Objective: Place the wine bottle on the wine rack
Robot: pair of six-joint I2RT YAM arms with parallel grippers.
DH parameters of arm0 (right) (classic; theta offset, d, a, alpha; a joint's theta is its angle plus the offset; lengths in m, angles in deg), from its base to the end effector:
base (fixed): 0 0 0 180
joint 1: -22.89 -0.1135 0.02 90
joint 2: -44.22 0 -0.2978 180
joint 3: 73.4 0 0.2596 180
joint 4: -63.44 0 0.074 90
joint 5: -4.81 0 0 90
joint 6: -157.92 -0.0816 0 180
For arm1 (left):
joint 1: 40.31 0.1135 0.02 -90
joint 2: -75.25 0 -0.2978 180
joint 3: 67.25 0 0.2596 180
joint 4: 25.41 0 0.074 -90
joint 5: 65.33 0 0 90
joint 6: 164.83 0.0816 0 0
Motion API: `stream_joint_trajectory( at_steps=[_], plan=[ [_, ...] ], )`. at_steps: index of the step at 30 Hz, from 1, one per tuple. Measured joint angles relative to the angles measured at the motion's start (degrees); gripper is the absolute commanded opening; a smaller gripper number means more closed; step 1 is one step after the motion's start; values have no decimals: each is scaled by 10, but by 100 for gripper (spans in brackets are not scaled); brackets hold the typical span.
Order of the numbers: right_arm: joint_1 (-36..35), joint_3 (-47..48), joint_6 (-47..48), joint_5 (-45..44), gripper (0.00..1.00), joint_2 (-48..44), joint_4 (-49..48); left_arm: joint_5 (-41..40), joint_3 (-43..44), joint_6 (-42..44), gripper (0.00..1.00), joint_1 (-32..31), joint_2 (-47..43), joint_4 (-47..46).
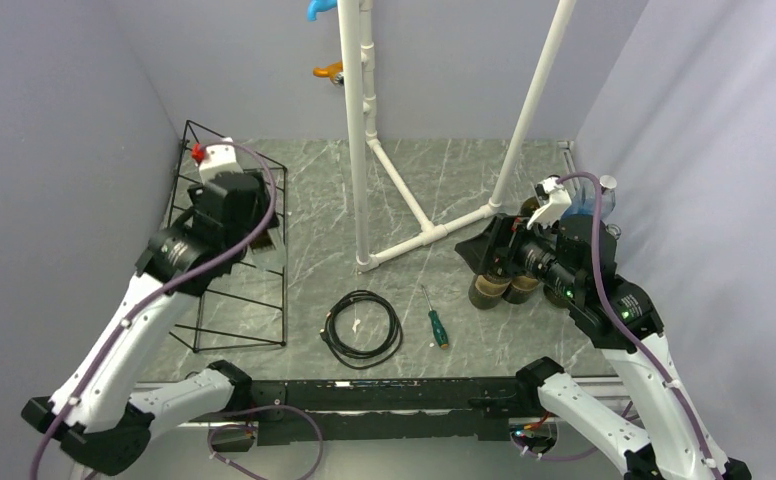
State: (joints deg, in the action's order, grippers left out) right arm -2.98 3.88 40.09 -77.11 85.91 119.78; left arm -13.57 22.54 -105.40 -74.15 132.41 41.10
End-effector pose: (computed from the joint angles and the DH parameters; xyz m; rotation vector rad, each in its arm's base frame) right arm 0.1331 0.0773 0.4078 -0.0634 2.0044 0.7509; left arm 0.1874 -0.0648 0.4267 -0.3109 2.0000 0.0184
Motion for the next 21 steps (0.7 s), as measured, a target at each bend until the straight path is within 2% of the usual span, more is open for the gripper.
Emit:
stream_joint_trajectory(
  at_steps=[6,10,17,21],
  plan=[
    [0,0,5,0,100,0,-1,49,38,0,0,122,83,-79],
    [0,2,10,0,100,4,0,90,35,-24,0,173,134,-143],
    [0,10,18,5,100,11,5,117,47,-72,0,216,238,-229],
    [0,10,17,5,100,11,7,116,75,-98,0,234,304,-247]
  ],
)
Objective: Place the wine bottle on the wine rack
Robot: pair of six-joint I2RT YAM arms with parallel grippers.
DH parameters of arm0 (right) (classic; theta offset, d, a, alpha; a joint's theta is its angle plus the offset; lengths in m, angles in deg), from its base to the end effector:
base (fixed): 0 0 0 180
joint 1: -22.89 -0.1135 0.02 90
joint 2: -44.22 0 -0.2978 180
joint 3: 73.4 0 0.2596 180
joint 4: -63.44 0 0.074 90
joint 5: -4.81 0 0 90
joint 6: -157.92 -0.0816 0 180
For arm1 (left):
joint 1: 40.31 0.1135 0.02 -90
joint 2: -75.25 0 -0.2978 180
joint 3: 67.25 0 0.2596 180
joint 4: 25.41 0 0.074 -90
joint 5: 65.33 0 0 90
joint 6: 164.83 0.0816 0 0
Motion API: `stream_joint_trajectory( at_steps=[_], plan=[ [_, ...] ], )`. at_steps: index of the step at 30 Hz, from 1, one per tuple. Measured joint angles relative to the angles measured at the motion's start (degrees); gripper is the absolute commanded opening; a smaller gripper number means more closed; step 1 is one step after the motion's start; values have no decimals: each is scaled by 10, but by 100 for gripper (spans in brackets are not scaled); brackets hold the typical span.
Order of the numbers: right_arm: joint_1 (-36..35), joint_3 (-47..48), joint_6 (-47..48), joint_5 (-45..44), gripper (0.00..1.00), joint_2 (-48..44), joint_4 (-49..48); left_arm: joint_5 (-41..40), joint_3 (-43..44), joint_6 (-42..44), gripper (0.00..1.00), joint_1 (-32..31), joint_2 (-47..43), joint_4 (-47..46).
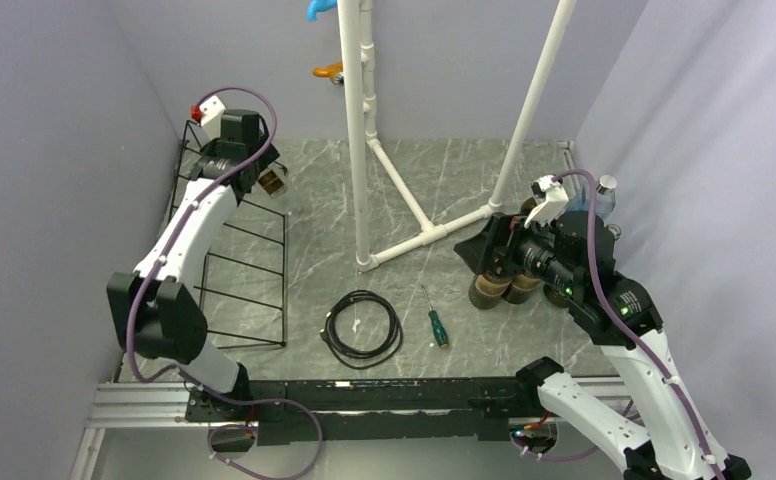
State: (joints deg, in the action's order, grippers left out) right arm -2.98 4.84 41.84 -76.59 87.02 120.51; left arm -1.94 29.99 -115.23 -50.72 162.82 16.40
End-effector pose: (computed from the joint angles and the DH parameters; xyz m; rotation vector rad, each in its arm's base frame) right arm 0.1358 0.0794 0.4093 -0.0992 2.0158 0.7359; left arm 0.3879 -0.0341 0.3765 -0.7890 1.9103 -0.0482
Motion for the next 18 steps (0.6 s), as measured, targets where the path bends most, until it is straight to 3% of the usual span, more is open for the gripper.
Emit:
stream_joint_trajectory(
  at_steps=[10,18],
  plan=[
    [0,1,-3,-2,100,0,0,16,111,-61,0,46,138,-8],
    [0,1,-16,-1,100,7,-1,17,202,-127,0,67,208,43]
  ],
)
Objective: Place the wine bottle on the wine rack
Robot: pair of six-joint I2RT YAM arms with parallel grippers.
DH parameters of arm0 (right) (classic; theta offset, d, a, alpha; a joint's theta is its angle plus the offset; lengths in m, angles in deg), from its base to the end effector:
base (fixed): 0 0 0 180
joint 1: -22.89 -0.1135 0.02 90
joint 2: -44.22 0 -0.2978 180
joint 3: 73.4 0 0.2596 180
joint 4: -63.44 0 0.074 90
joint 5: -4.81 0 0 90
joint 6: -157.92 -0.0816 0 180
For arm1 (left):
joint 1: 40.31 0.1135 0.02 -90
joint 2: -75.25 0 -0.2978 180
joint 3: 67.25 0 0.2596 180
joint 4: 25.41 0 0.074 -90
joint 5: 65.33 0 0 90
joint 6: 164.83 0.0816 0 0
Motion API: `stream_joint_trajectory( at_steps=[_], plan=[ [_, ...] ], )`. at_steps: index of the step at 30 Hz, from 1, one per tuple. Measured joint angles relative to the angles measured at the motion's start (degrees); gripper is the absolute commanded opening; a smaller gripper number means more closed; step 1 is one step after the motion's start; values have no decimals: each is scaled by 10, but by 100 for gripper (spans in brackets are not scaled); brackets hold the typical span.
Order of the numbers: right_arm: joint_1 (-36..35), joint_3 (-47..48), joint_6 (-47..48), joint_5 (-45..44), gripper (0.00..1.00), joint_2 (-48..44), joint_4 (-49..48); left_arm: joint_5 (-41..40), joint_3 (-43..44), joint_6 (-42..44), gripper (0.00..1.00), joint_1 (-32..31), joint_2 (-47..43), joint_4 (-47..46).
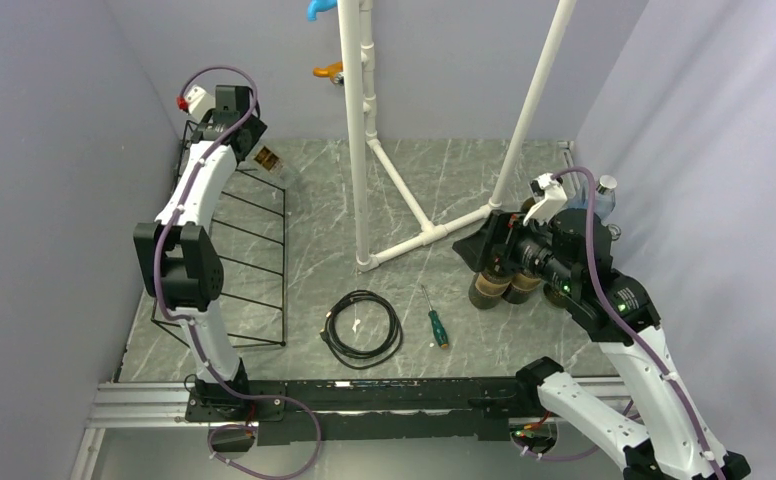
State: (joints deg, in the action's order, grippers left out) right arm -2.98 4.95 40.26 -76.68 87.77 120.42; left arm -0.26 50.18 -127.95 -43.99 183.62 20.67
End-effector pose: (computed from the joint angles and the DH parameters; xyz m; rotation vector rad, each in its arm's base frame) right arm 0.1392 0.0809 0.4084 -0.0698 2.0304 0.7490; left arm 0.4896 0.0030 0.3479 -1.1074 1.8426 -0.0910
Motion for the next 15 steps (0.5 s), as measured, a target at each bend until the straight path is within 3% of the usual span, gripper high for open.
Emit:
stream_joint_trajectory(
  at_steps=[15],
  plan=[
    [0,0,-9,5,100,9,-3,-17,26,-40,0,2,41,22]
  ],
)
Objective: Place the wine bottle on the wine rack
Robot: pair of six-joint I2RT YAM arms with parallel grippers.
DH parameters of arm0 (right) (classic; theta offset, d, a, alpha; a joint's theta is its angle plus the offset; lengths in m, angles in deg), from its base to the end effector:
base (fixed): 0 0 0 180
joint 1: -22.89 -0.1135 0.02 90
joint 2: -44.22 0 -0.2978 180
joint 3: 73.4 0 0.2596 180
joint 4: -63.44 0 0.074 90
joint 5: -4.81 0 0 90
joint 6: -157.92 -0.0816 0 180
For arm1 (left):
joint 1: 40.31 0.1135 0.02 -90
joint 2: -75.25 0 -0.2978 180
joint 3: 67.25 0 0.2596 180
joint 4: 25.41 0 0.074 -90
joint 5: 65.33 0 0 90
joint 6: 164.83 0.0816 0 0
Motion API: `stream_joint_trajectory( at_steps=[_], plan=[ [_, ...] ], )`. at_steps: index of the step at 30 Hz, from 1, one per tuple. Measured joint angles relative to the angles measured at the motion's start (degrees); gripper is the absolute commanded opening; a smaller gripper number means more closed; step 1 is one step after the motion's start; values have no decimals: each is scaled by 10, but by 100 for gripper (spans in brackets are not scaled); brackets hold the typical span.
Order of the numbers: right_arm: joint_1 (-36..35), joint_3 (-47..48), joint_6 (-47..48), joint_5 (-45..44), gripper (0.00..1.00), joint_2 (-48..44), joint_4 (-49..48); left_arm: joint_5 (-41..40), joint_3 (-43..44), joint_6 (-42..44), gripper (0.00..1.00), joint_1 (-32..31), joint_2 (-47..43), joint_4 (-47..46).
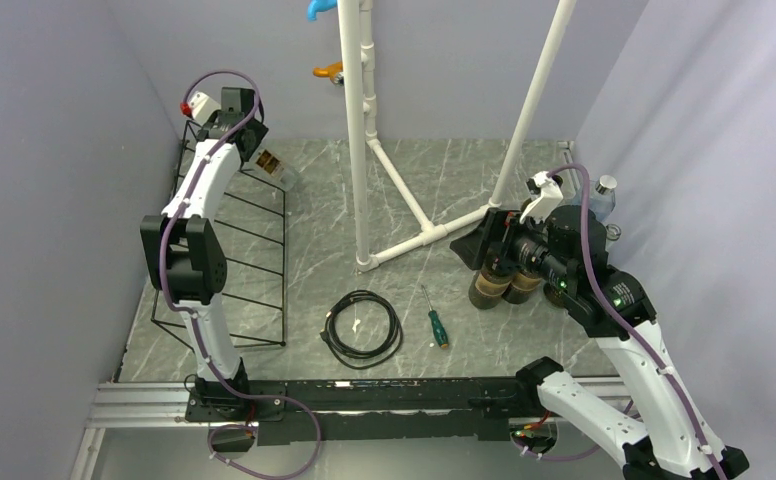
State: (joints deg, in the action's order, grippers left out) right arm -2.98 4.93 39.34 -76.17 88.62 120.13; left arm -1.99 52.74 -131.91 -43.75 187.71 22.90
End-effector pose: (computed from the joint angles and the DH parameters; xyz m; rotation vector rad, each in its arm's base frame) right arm 0.1430 0.0836 0.4070 -0.0588 2.0446 0.7646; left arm 0.5037 0.0064 0.3268 -1.1958 1.8403 -0.0571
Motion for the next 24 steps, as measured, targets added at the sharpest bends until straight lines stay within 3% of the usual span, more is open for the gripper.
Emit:
stream_joint_trajectory(
  at_steps=[18,24],
  plan=[
    [0,0,-2,0,100,0,-1,-1,1,-17,0,20,37,-38],
    [0,0,-2,0,100,2,-1,-2,1,-21,9,20,37,-38]
  ],
)
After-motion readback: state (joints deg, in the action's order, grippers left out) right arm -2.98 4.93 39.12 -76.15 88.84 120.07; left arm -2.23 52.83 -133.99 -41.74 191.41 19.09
